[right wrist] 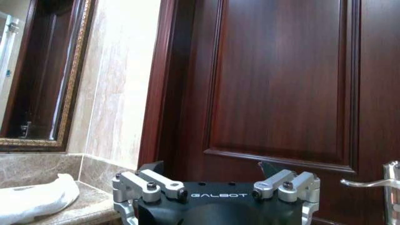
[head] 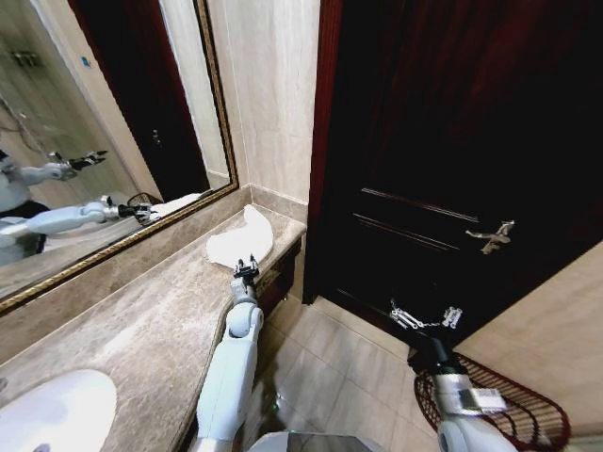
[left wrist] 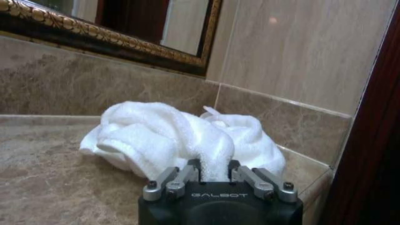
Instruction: Discard the used towel into the hamper.
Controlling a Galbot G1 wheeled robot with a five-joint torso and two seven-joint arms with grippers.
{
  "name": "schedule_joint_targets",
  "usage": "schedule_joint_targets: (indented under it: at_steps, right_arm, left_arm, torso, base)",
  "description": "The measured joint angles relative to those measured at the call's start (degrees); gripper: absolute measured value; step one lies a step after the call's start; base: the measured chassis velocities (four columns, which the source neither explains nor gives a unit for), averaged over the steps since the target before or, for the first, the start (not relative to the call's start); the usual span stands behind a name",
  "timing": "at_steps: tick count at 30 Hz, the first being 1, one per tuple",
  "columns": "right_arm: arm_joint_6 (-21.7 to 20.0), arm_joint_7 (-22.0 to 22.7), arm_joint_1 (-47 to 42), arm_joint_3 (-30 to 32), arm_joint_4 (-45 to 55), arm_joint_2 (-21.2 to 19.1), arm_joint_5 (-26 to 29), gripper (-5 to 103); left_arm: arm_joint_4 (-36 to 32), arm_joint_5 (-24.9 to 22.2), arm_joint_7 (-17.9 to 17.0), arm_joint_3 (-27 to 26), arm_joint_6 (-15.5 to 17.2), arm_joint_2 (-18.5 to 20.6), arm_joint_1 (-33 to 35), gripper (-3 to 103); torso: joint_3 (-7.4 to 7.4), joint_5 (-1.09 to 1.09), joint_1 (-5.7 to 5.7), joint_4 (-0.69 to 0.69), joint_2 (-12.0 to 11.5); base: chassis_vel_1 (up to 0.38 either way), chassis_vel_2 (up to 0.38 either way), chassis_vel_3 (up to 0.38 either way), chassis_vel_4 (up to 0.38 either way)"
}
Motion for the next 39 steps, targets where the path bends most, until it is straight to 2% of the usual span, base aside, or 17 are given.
schedule_joint_targets:
  at_steps: [1,5,6,8,9,12,16,21,24,29,36,39]
  right_arm:
    - [0.0,0.0,0.0,0.0,0.0,0.0,0.0,100]
    - [0.21,-0.13,-0.18,-0.1,0.24,0.33,-0.2,100]
    - [0.21,-0.13,-0.18,-0.1,0.24,0.33,-0.2,100]
    - [0.45,-0.42,-0.27,-0.41,0.32,0.64,-0.45,100]
    - [0.45,-0.42,-0.27,-0.41,0.32,0.64,-0.45,100]
    - [0.76,-0.81,-0.66,-0.56,0.78,0.88,-0.49,100]
    - [1.5,-0.85,-1.01,-0.53,0.87,1.03,-0.49,100]
    - [1.87,-1.07,-1.04,-0.56,1.41,1.14,-0.47,100]
    - [2.07,-1.3,-0.86,-0.86,1.65,1.16,-0.47,100]
    - [2.13,-1.43,-0.54,-1.31,1.75,1.17,-0.47,100]
    - [2.25,-1.67,0.57,-2.16,1.58,1.19,0.28,100]
    - [2.31,-1.7,0.86,-2.23,1.78,1.2,0.83,100]
  left_arm:
    - [0.0,0.0,0.0,0.0,0.0,0.0,0.0,24]
    - [-1.12,-1.07,2.43,-0.61,-1.49,0.01,1.19,10]
    - [-1.12,-1.07,2.43,-0.61,-1.49,0.01,1.19,10]
    - [-2.19,-2.01,4.24,-0.91,-1.93,0.01,2.2,3]
    - [-2.19,-2.01,4.24,-0.91,-1.93,0.01,2.2,3]
    - [-4.96,-3.51,9.1,-1.79,-2.33,-0.06,4.52,2]
    - [-7.44,-3.94,11.08,-2.2,-3.43,-0.11,6.67,2]
    - [-11.64,-3.14,12.3,-2.69,-4.1,-0.11,9.31,2]
    - [-17.63,-2.63,13.34,-3.56,-5.03,-0.1,12.82,2]
    - [-23.19,-2.43,13.68,-4.55,-5.73,-0.1,16.35,2]
    - [-34.98,-1.56,14.5,-6.17,-7.11,-0.08,26.94,2]
    - [-37.98,-1.24,14.87,-6.53,-7.4,-0.08,30.11,2]
  torso:
    - [0.0,0.0,0.0,0.0,0.0]
    - [0.0,-0.01,0.0,0.0,0.0]
    - [0.0,-0.01,0.0,0.0,0.0]
    - [0.0,-0.01,0.0,0.0,0.0]
    - [0.0,-0.01,0.0,0.0,0.0]
    - [0.0,-0.05,0.0,0.01,0.0]
    - [0.0,-0.05,-0.01,0.01,0.0]
    - [0.0,-0.02,0.0,0.02,0.0]
    - [0.0,-0.02,0.0,0.01,0.0]
    - [-0.01,-0.02,0.0,0.01,0.0]
    - [-0.01,-0.02,-0.01,0.01,0.0]
    - [0.0,-0.01,-0.01,0.01,0.0]
  base:
    - [0.0,0.0,0.0,0.0]
    - [0.0,0.0,0.0,0.0]
    - [0.0,0.0,0.0,0.0]
    - [0.0,0.0,0.0,0.0]
    - [0.0,0.0,0.0,0.0]
    - [0.0,0.0,0.0,0.0]
    - [0.0,0.0,0.0,0.0]
    - [0.0,0.0,0.0,0.0]
    - [0.0,0.0,0.0,0.0]
    - [0.0,0.0,0.0,0.0]
    - [0.0,0.0,0.0,0.0]
    - [0.0,0.0,0.0,0.0]
